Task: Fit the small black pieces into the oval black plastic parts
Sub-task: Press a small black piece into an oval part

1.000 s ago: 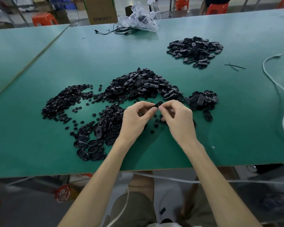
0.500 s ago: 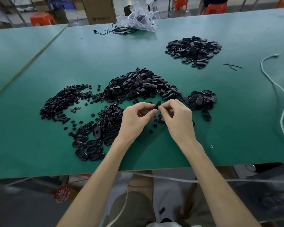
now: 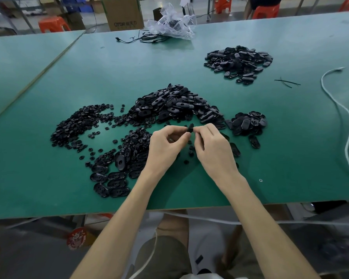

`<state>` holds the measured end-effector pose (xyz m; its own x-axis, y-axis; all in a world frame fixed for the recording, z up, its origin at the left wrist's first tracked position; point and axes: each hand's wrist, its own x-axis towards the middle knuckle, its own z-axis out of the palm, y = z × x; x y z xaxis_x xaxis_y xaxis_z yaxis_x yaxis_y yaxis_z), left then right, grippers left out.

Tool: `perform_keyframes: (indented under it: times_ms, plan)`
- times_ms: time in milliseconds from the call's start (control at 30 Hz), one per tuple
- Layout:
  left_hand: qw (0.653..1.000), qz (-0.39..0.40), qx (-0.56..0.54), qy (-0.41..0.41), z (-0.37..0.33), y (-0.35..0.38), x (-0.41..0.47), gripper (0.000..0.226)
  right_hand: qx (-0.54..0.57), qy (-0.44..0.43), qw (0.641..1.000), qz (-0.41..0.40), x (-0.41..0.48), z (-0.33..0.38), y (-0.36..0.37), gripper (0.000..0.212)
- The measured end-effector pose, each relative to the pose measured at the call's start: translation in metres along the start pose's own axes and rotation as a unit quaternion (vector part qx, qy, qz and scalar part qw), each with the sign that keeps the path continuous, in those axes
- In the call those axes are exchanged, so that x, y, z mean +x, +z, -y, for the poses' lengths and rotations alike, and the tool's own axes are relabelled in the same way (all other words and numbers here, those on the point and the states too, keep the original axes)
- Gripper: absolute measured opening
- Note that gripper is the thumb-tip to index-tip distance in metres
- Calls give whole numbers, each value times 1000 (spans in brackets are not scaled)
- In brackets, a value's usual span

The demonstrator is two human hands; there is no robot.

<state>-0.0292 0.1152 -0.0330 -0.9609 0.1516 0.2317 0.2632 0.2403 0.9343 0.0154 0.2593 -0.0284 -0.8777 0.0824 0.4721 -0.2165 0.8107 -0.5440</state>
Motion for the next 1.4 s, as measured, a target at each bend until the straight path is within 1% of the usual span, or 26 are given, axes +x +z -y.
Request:
perform_keyframes:
  times_ms: [167, 267, 500, 700, 933, 1067, 1233, 1400]
  plan:
    - [999, -28, 0, -15, 1, -1, 1, 15, -15, -53, 998, 43, -3, 3, 1, 38]
    - [999, -39, 5, -25, 2, -1, 2, 14, -35, -65, 996, 58, -3, 3, 2, 45]
    - [998, -60, 10, -24, 3, -1, 3, 7, -58, -84, 992, 81, -4, 2, 4, 51]
    - [997, -68, 4, -29, 3, -1, 4, 5, -49, -94, 990, 91, -4, 1, 5, 56]
    - [997, -66, 1, -37, 1, -1, 3, 4, -33, -84, 993, 70, -4, 3, 3, 50]
    - [998, -49, -7, -33, 1, -2, 2, 4, -8, -68, 997, 42, -4, 4, 2, 46]
    - [999, 10, 31, 18, 0, -1, 2, 3, 33, -21, 999, 7, -3, 4, -1, 43]
    - [996, 35, 73, 43, 0, 0, 1, 7, 35, -25, 999, -1, -2, 4, -2, 27]
